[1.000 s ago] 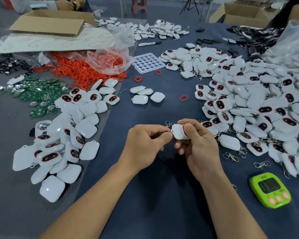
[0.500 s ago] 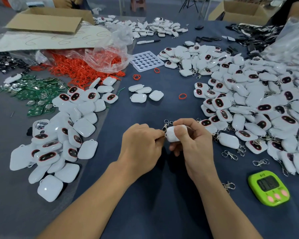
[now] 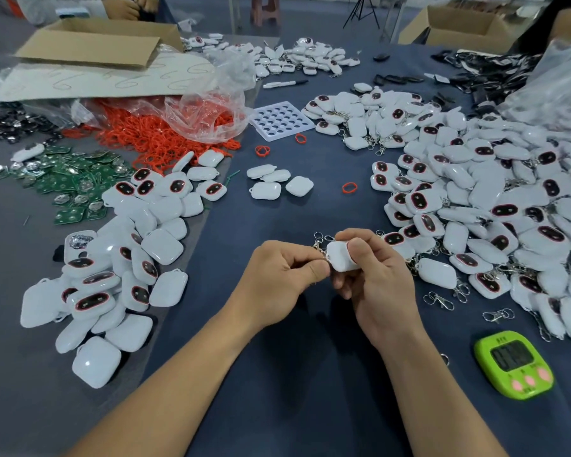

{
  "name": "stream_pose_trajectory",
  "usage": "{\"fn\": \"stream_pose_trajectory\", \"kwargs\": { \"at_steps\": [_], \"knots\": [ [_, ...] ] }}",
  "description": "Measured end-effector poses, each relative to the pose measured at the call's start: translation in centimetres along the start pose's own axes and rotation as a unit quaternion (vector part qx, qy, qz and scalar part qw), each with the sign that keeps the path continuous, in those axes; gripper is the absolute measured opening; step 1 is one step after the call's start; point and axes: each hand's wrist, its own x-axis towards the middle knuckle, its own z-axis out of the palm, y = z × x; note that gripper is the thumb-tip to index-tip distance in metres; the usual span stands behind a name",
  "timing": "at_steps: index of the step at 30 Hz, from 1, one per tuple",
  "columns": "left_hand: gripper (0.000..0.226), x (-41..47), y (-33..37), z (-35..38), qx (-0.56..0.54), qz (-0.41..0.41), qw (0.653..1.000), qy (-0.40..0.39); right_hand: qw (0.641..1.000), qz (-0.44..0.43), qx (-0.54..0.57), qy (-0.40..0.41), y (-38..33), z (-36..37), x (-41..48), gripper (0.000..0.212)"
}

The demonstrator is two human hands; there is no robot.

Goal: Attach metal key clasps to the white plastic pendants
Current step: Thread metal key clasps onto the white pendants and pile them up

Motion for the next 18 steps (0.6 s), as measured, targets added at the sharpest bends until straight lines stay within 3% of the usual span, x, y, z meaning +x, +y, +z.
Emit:
{"fn": "stream_pose_trajectory", "kwargs": {
  "at_steps": [3, 6, 9, 11, 13, 15, 18],
  "knots": [
    [0.023, -0.4, -0.5, 0.3, 0.159, 0.033, 0.984, 0.068, 0.996, -0.029, -0.075, 0.038, 0.4, 0.4, -0.2, 0.031],
    [0.024, -0.6, -0.6, 0.7, 0.364, 0.097, 0.921, 0.101, 0.98, -0.076, -0.162, 0.09, 1.0, 0.8, -0.5, 0.019],
    [0.021, -0.7, -0.6, 0.9, 0.426, 0.157, 0.885, 0.103, 0.952, -0.132, -0.264, 0.081, 1.4, 1.1, -1.0, 0.011],
    [0.02, -0.7, -0.7, 0.8, 0.446, 0.168, 0.873, 0.104, 0.95, -0.139, -0.273, 0.062, 1.3, 1.3, -1.1, 0.011],
    [0.022, -0.8, -0.7, 0.6, 0.431, 0.139, 0.884, 0.117, 0.965, -0.115, -0.229, 0.06, 1.1, 1.4, -1.0, 0.012],
    [0.02, -0.7, -0.5, 0.5, 0.374, 0.083, 0.917, 0.114, 0.98, -0.082, -0.166, 0.071, 0.8, 1.2, -0.7, 0.017],
    [0.015, -0.3, -0.2, 0.1, 0.192, 0.011, 0.98, 0.051, 0.992, -0.061, -0.09, 0.06, 0.3, 0.9, -0.6, 0.026]
  ]
}}
